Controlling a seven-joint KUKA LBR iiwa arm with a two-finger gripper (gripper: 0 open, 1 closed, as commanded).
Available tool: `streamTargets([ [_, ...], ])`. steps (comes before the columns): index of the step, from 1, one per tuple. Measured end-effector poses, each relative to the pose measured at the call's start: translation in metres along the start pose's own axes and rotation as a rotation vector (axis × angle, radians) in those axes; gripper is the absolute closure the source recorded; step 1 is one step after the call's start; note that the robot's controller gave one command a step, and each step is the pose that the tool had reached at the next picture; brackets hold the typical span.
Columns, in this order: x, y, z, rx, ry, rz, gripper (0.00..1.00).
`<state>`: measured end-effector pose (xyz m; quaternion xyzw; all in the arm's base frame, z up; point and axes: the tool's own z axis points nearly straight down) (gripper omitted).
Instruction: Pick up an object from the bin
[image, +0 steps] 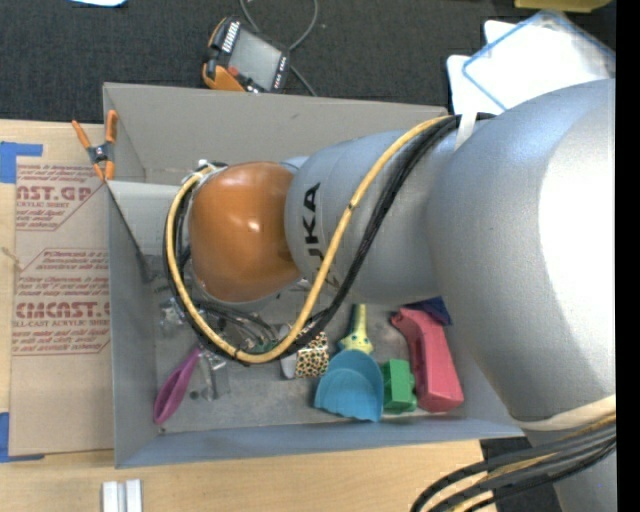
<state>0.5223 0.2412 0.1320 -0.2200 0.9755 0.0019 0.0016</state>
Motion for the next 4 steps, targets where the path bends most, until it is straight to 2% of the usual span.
streamTargets([
  [1,0.0011,0.0036,0.0563,-0.002,0.014,0.042,0.0],
  [2,0.0024,0.0045,0.0616,0.005,-0.004,-0.354,0.0],
  [3,0.0007,0.0043,0.0565,-0.004,0.012,0.036,1.0],
  [4,0.0007,0.0042,0.0565,-0.004,0.013,0.037,1.0],
])
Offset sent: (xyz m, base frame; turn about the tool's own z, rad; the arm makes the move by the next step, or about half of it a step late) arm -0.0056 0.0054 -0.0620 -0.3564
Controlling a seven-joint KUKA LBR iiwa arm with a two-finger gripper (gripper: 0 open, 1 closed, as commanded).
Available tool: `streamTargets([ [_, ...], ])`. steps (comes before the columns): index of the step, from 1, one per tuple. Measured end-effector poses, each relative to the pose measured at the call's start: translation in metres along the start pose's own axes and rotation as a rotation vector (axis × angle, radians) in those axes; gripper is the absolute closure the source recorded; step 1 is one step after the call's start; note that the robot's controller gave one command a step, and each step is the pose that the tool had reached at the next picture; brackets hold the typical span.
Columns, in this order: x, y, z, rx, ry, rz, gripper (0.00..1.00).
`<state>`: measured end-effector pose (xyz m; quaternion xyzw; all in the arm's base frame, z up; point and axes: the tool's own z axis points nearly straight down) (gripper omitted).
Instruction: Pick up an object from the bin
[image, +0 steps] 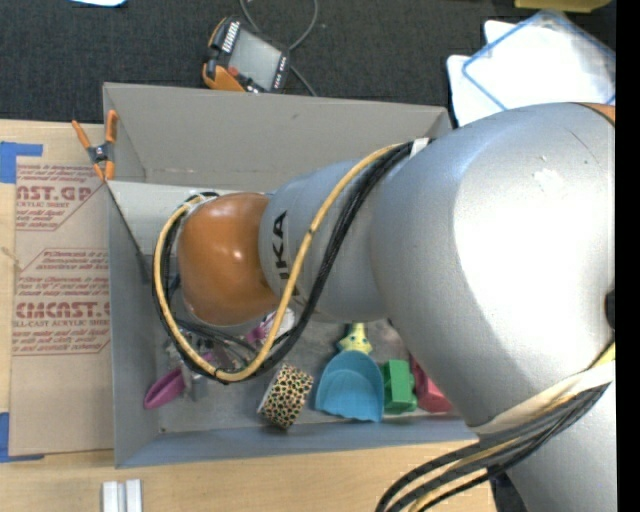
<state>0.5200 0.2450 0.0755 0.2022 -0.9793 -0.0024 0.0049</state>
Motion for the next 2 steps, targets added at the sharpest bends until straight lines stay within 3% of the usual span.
streamTargets([
  [2,0.0015,0.0005,-0.01,-0.001,0.004,0.0,1.0],
])
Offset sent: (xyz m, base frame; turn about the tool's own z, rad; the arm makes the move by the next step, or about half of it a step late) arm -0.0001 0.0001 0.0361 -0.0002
